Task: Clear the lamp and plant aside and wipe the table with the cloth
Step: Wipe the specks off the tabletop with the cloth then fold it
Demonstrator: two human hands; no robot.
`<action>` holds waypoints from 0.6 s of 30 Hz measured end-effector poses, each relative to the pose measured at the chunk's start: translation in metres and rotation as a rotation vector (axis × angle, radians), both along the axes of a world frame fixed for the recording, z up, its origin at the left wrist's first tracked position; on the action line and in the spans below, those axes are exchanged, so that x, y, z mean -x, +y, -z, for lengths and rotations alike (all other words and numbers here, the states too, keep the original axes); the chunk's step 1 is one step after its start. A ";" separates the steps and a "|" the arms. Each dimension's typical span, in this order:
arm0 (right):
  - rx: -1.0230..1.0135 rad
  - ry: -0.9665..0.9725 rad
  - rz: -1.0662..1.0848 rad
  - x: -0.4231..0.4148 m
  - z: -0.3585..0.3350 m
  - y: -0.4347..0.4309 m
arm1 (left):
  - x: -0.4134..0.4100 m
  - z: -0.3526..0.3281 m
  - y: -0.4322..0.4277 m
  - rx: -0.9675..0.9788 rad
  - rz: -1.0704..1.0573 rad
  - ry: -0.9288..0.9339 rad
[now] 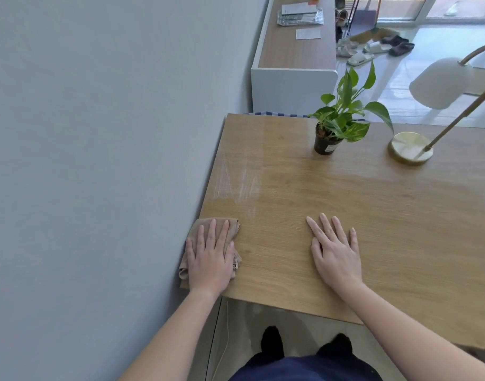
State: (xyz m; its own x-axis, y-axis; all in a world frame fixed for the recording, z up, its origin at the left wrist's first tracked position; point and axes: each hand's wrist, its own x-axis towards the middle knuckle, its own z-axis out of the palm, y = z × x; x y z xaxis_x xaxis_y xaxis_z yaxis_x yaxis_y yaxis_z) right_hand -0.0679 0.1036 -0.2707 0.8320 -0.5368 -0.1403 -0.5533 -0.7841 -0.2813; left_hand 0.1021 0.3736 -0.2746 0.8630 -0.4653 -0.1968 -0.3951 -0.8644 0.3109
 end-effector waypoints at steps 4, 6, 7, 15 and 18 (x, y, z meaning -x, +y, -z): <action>-0.009 0.013 0.065 -0.035 -0.002 -0.006 | -0.038 -0.004 -0.029 -0.087 -0.011 -0.043; -0.006 0.011 0.070 -0.035 -0.001 -0.004 | -0.052 -0.004 -0.046 -0.108 -0.044 -0.042; -0.004 0.006 0.070 -0.034 0.001 -0.004 | -0.058 -0.004 -0.055 -0.114 -0.059 -0.040; 0.030 0.002 0.081 -0.037 0.011 -0.011 | -0.101 0.003 -0.099 -0.117 -0.076 -0.056; 0.027 0.003 0.081 -0.037 0.015 -0.012 | -0.091 0.007 -0.096 -0.135 -0.038 -0.073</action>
State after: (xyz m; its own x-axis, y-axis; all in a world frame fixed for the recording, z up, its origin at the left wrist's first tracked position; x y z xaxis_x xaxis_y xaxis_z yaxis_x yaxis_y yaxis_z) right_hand -0.0308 0.0913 -0.2855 0.7851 -0.6062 -0.1271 -0.6162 -0.7438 -0.2589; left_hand 0.1935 0.2779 -0.2815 0.8940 -0.4052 -0.1914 -0.3782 -0.9113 0.1629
